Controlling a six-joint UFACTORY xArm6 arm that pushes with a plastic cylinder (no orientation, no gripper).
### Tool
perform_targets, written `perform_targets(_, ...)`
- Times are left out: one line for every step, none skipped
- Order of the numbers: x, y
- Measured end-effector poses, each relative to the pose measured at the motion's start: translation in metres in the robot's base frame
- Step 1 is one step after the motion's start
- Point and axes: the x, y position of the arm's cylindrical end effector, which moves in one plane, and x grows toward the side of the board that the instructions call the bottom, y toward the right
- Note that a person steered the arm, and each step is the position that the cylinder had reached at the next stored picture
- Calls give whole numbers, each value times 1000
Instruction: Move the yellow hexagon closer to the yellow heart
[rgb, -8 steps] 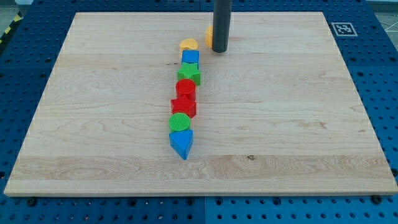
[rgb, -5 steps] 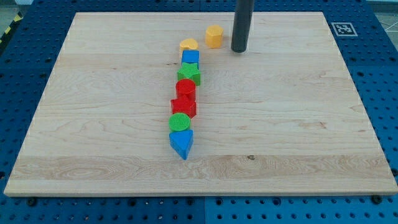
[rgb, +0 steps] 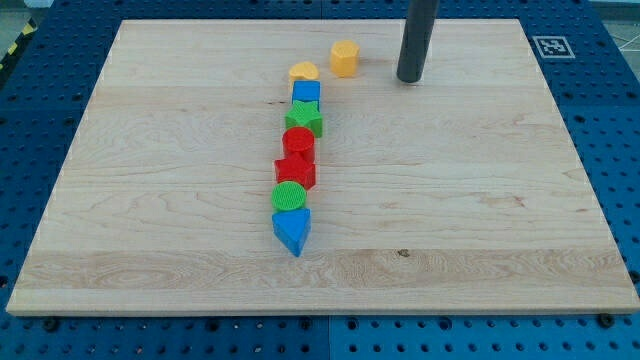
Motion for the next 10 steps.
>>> perform_targets(0, 6)
perform_targets(0, 11)
perform_targets(0, 18)
perform_targets(0, 20)
perform_targets(0, 24)
perform_targets(0, 28)
perform_targets(0, 33)
perform_targets(0, 36)
perform_targets(-11, 36)
perform_targets(-34, 36)
